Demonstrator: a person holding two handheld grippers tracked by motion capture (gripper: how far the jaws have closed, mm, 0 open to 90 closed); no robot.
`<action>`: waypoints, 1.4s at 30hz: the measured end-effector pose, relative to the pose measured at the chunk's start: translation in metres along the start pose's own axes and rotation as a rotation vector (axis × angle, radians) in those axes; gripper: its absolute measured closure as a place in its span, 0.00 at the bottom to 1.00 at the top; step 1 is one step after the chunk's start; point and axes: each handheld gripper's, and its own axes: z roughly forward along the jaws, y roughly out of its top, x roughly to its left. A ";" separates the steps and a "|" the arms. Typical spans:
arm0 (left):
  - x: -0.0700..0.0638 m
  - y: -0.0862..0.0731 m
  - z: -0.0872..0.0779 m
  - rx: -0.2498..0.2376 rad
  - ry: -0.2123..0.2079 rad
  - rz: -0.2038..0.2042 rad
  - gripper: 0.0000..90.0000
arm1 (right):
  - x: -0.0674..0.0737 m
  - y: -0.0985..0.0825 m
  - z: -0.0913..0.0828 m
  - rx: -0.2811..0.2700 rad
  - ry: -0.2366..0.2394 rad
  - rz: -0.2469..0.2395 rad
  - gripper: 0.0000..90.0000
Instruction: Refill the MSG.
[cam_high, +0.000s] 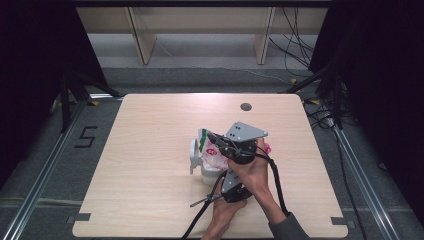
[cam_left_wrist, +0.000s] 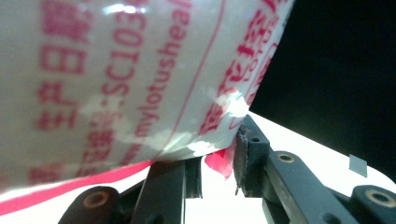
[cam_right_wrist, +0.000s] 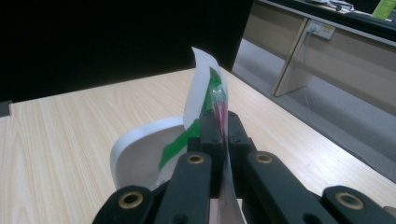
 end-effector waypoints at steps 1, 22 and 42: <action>0.001 0.000 -0.001 0.010 0.000 -0.002 0.83 | 0.001 0.000 -0.001 -0.007 0.001 0.013 1.00; -0.003 -0.004 -0.001 0.032 -0.007 -0.057 0.75 | -0.017 -0.007 -0.038 -0.078 0.013 0.083 1.00; -0.003 -0.004 -0.018 0.096 0.025 -0.101 0.55 | -0.044 -0.020 -0.064 -0.168 0.067 0.234 1.00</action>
